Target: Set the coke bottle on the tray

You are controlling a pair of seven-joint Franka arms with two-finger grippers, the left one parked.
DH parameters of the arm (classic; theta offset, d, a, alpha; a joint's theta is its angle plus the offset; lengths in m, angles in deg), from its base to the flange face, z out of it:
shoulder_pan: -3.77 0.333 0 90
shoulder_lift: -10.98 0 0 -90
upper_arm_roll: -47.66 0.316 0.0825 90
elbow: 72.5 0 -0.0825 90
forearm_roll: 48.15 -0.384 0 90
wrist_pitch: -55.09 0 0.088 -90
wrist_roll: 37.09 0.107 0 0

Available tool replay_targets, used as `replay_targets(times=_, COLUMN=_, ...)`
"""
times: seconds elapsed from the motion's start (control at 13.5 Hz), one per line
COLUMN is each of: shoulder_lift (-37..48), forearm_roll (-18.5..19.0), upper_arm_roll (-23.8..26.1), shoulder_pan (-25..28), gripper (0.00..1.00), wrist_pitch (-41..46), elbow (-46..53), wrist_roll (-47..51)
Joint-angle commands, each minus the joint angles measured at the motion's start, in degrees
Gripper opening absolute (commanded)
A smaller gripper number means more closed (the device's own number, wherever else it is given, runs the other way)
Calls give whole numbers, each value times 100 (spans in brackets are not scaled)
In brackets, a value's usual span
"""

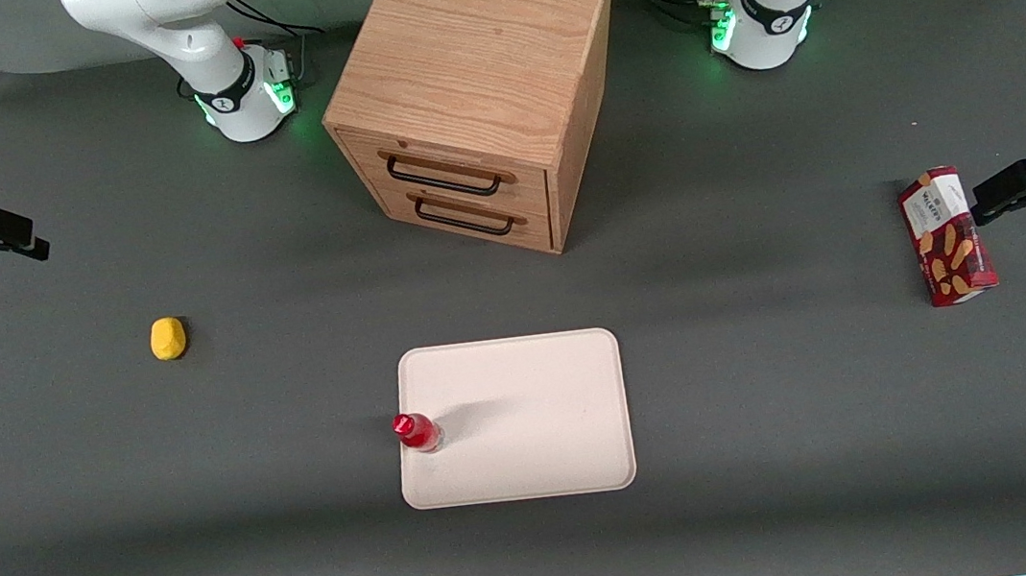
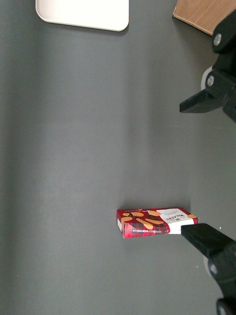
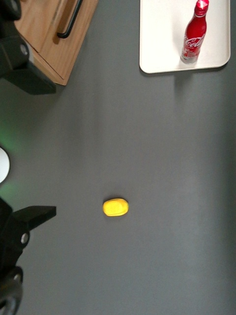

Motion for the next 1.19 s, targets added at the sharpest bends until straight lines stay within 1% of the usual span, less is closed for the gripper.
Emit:
replay_targets(times=0.0, shoulder_lift=102, forearm_roll=41, upper_arm_roll=-80, shoulder_pan=94, gripper=100, wrist_pitch=-481, elbow=-374, wrist_roll=-79)
replay_targets(times=0.37, shoulder_lift=-382, forearm_roll=50, upper_arm_roll=-98, shoulder_pan=85, gripper=100, wrist_pitch=-535, elbow=126, wrist_roll=-114)
replay_targets(times=0.89, shoulder_lift=-154, forearm_roll=59, upper_arm_roll=-80, shoulder_pan=77, gripper=100, wrist_pitch=-544, elbow=-75, wrist_roll=-79)
replay_targets(times=1.11, shoulder_lift=-197, forearm_roll=68, upper_arm_roll=-89, shoulder_pan=77, gripper=100, wrist_pitch=-526, elbow=-58, wrist_roll=-70)
